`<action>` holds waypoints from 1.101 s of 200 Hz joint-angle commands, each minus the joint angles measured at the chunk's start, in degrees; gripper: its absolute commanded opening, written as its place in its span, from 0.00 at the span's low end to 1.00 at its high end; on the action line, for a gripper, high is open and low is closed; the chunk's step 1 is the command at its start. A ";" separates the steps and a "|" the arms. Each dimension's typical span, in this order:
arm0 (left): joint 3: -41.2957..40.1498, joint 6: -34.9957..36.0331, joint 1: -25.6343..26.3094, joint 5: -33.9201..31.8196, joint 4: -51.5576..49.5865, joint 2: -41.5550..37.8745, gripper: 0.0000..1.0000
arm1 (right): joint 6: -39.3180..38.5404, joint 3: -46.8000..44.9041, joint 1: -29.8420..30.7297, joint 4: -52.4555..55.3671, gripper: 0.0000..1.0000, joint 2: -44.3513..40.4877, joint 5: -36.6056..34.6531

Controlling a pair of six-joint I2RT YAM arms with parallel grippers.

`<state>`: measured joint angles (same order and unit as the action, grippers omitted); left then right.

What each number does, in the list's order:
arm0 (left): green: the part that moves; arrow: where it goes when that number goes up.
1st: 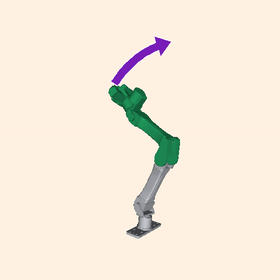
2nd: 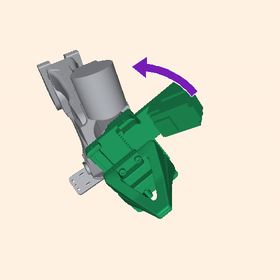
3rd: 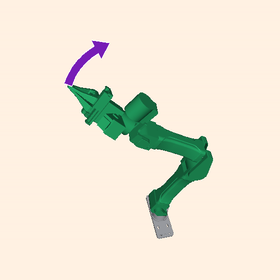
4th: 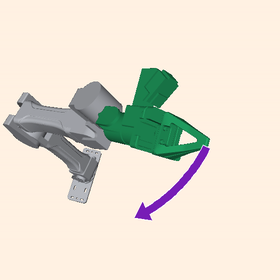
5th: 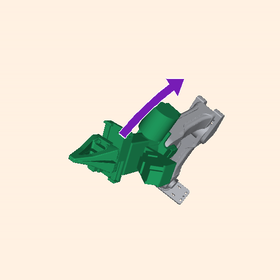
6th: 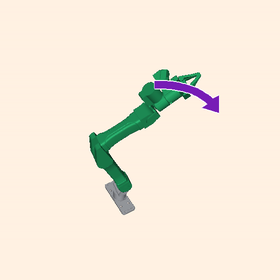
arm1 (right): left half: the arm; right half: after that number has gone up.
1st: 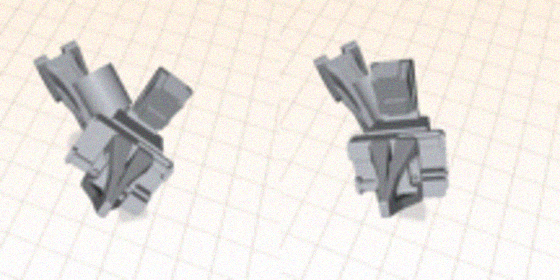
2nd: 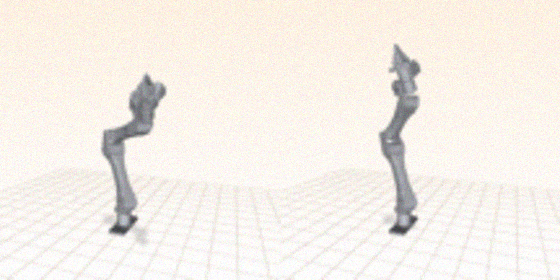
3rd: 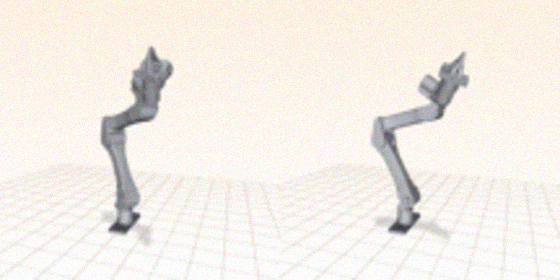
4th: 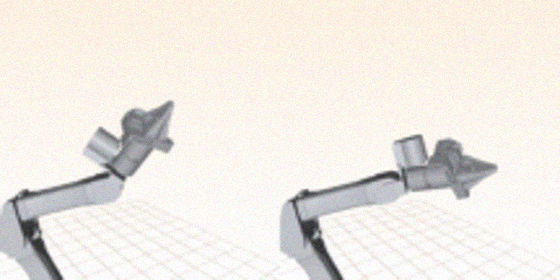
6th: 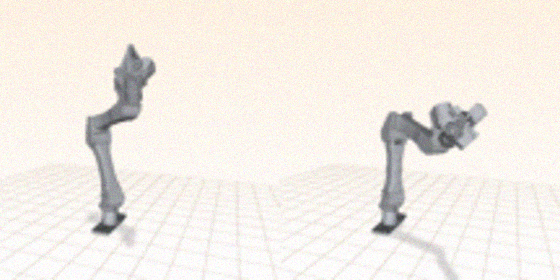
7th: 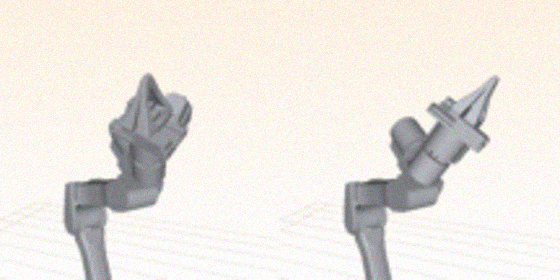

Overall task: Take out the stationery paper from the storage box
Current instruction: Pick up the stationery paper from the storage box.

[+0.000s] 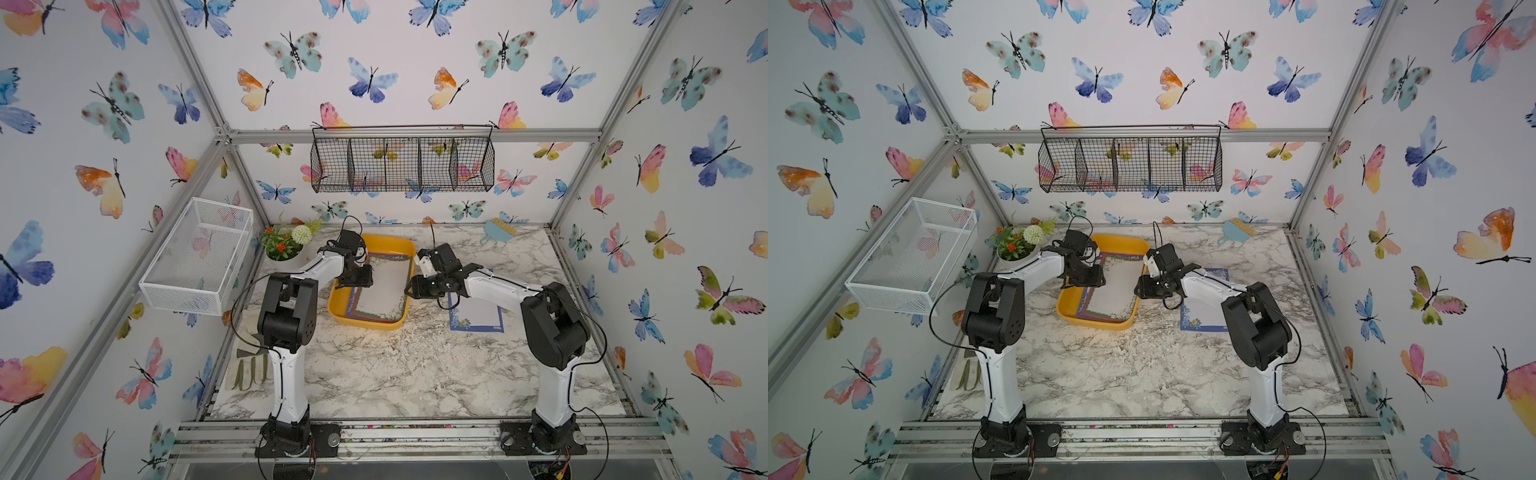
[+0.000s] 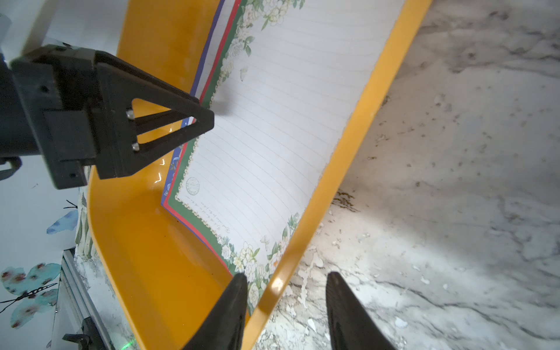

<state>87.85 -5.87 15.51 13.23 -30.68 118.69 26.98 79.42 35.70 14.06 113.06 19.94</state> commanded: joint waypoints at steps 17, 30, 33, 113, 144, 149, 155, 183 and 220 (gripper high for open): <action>0.94 -1.37 -0.22 3.91 -0.15 0.54 0.45 | 0.03 -0.67 0.33 -0.18 0.46 0.61 0.36; 0.58 -2.10 -0.71 5.05 0.48 0.57 0.45 | 0.15 -0.68 0.33 -0.26 0.46 0.63 0.45; 0.51 -2.27 -0.80 5.24 0.59 0.55 0.44 | 0.14 -0.67 0.33 -0.22 0.46 0.62 0.45; -0.23 -3.98 -1.80 6.04 1.91 2.31 0.46 | 0.17 -0.67 0.33 -0.18 0.46 0.34 0.27; -0.31 -3.98 -1.80 5.23 1.93 3.54 0.46 | 0.04 -0.84 0.33 -0.18 0.46 0.38 0.35; -0.31 -3.93 -1.80 5.07 1.93 3.71 0.46 | 0.07 -0.85 0.33 -0.13 0.46 0.49 0.36; -0.31 -3.93 -1.80 4.96 1.93 3.85 0.46 | 0.05 -0.92 0.33 -0.20 0.46 0.36 0.44; -0.40 -3.95 -1.80 5.42 1.89 4.00 0.46 | -0.04 -0.93 0.38 -0.27 0.46 0.29 0.46; -0.23 -3.89 -1.79 7.54 2.20 2.84 0.40 | -0.05 -0.85 0.33 -0.25 0.46 0.24 0.36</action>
<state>87.85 -9.58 13.72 18.41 -28.25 121.03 26.98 79.33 35.70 14.06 113.06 19.97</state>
